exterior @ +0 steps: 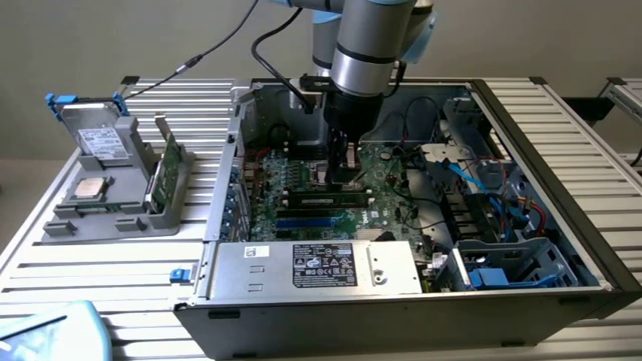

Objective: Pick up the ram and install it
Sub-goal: 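Insert the ram into the slot, then press down the ram until it locks into place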

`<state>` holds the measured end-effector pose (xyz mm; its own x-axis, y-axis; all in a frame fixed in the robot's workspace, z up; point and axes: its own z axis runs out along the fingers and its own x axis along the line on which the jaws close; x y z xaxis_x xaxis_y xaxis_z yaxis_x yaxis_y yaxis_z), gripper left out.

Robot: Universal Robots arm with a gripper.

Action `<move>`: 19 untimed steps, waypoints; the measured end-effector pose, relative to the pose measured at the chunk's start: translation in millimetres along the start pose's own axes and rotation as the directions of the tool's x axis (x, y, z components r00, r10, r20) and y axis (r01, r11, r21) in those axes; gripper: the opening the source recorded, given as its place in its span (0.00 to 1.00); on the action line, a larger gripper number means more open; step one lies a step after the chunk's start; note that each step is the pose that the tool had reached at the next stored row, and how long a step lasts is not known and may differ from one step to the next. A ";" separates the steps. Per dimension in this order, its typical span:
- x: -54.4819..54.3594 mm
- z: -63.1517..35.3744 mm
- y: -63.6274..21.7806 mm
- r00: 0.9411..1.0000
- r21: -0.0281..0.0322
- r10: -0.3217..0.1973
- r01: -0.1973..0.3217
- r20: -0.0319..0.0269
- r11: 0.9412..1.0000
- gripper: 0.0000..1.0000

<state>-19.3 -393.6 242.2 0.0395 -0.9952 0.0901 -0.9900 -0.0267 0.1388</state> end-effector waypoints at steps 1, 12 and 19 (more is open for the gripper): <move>0.0 0.0 0.0 1.000 0.000 0.000 0.000 0.000 1.000 0.31; 0.0 0.0 0.0 1.000 0.000 0.000 0.000 0.000 1.000 0.11; 0.0 0.0 0.0 1.000 0.000 0.000 0.000 0.000 1.000 0.11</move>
<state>-19.3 -393.6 242.2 0.0395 -0.9951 0.0901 -0.9900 -0.0267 0.1388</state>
